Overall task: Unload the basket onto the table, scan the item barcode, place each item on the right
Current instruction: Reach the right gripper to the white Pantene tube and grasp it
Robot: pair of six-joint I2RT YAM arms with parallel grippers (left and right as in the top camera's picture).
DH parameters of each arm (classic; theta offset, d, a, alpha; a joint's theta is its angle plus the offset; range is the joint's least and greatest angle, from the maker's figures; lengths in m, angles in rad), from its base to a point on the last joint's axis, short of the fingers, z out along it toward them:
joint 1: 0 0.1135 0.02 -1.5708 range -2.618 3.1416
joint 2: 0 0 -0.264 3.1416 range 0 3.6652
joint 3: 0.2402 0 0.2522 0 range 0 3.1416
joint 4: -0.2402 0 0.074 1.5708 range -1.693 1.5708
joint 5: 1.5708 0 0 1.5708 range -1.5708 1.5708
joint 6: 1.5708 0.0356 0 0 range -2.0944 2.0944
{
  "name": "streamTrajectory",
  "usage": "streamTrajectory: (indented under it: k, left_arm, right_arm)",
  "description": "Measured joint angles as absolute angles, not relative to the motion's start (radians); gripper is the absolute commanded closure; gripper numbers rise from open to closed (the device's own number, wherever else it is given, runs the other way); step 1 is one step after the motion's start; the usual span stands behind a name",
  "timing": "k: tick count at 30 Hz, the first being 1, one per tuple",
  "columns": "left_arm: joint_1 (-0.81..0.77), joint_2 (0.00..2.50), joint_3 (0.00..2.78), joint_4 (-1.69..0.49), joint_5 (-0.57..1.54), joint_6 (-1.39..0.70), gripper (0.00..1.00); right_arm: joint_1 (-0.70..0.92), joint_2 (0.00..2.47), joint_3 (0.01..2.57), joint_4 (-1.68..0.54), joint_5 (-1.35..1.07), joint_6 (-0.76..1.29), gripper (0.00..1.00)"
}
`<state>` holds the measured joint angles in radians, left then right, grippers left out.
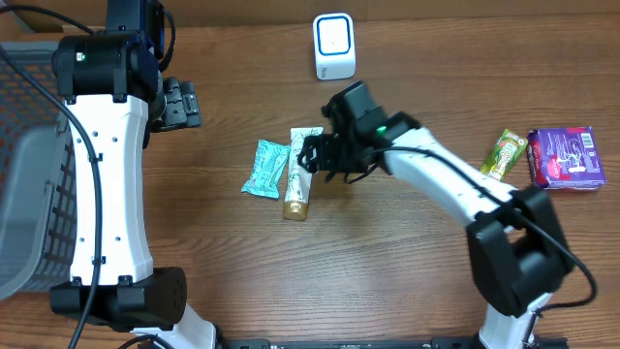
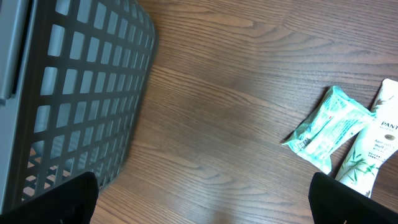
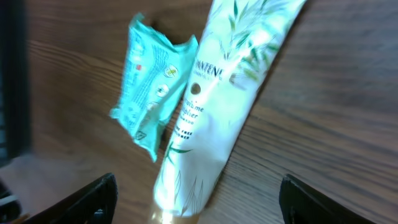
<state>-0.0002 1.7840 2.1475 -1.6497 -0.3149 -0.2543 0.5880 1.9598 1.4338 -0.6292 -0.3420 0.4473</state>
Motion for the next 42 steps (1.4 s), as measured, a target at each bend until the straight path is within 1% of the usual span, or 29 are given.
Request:
streamTrajectory:
  k: [7,9,14,22,29,30,32,33,36,39,42]
  left_arm:
    - [0.0,1.784,2.148,-1.65,-0.315,-0.254,0.0]
    - [0.0,1.784,2.148,-1.65,-0.315,-0.254,0.01]
    - [0.0,1.784,2.148,-1.65,-0.315,-0.254,0.0]
    - [0.0,1.784,2.148,-1.65,-0.315,-0.254,0.0]
    - [0.0,1.784,2.148,-1.65,-0.315,-0.254,0.0]
    - [0.0,1.784,2.148,-1.65,-0.315,-0.254,0.0]
    - [0.0,1.784,2.148,-1.65,-0.315,-0.254,0.01]
    - [0.0,1.784,2.148,-1.65,-0.315,-0.254,0.0]
    - [0.0,1.784,2.148,-1.65,-0.315,-0.254,0.0]
    - [0.0,1.784,2.148,-1.65,-0.315,-0.254,0.0]
    - [0.0,1.784,2.148,-1.65,-0.315,-0.254,0.0]
  right_arm:
    - [0.653,2.051,1.434,-0.623,-0.257,0.469,0.29]
    - [0.661,2.053,1.435,-0.624,-0.239,0.469,0.3]
    - [0.67,2.053,1.444,-0.649,-0.204,0.471,0.38]
    - [0.646,2.052,1.457,-0.756,-0.166,0.501,0.39]
    - [0.61,2.049,1.459,-0.803,-0.155,0.525,0.39]
    - [0.605,2.049,1.459,-0.812,-0.153,0.524,0.38]
    - [0.595,2.048,1.46,-0.826,-0.152,0.521,0.31]
    - [0.588,2.048,1.462,-0.833,-0.152,0.512,0.31]
    - [0.566,2.048,1.491,-0.9,-0.134,0.418,0.28]
    - [0.558,2.05,1.551,-1.004,-0.062,0.305,0.27]
    - [0.561,2.054,1.617,-1.034,-0.008,0.191,0.25]
